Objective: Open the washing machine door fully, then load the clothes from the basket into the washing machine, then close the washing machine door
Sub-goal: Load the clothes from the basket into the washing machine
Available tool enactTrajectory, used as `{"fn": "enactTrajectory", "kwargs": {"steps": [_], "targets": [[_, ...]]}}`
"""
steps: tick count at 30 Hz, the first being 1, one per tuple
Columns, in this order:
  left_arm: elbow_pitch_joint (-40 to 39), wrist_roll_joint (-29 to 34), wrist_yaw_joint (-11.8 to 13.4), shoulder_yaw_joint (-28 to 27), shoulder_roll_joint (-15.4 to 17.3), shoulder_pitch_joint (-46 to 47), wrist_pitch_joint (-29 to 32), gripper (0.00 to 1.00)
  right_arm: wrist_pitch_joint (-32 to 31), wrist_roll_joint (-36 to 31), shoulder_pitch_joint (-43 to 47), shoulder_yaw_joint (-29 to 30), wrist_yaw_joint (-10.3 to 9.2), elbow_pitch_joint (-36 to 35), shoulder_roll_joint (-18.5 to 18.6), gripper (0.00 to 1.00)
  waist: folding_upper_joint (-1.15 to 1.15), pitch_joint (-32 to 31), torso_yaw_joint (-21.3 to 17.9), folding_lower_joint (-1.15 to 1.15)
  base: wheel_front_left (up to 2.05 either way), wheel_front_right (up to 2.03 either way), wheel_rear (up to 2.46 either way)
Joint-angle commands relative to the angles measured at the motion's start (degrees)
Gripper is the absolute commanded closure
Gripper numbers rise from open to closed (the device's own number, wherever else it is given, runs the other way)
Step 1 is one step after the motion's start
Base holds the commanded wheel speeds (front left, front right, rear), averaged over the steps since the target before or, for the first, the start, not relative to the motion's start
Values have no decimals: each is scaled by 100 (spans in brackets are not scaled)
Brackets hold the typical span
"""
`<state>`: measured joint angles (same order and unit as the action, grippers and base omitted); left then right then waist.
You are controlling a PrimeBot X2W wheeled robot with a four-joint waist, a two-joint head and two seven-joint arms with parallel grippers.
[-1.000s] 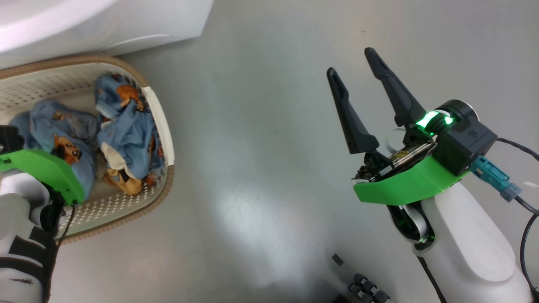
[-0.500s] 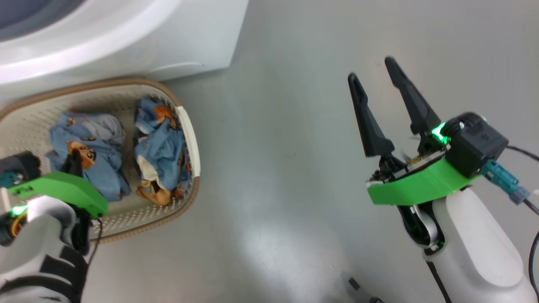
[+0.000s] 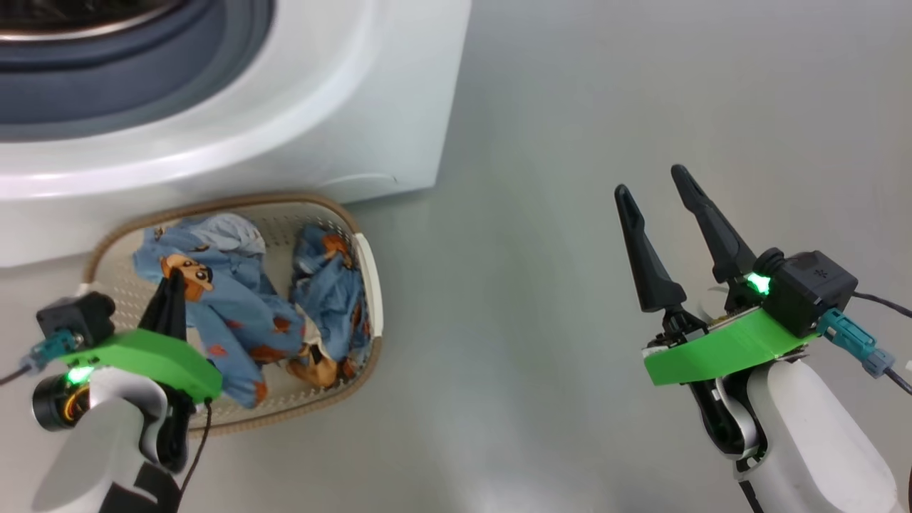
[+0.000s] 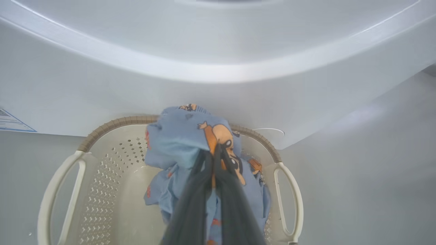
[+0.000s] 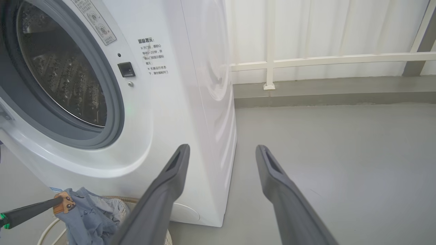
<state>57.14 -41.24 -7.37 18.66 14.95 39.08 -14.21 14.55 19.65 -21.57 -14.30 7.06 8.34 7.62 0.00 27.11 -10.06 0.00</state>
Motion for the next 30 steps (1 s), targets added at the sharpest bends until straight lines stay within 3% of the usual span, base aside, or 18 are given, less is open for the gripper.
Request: {"fn": "enactTrajectory", "kwargs": {"steps": [1, 16, 30], "targets": [[-284, 183, -11, -230, 218, -244, -77, 100, 45, 57, 165, -43, 43, -93, 51, 0, 0, -354, 195, 0, 0, 0, 0], [-2411, 1319, -12, -1365, -206, -1598, -78, 100, 45, 138, 704, 186, 43, -26, 238, 0, 0, -1100, 435, 0, 0, 0, 0], [-3809, 1702, -12, -1995, -633, -2615, -78, 100, 45, 156, 962, 447, 43, -138, 281, 0, 0, -1225, 525, 0, 0, 0, 0]]}}
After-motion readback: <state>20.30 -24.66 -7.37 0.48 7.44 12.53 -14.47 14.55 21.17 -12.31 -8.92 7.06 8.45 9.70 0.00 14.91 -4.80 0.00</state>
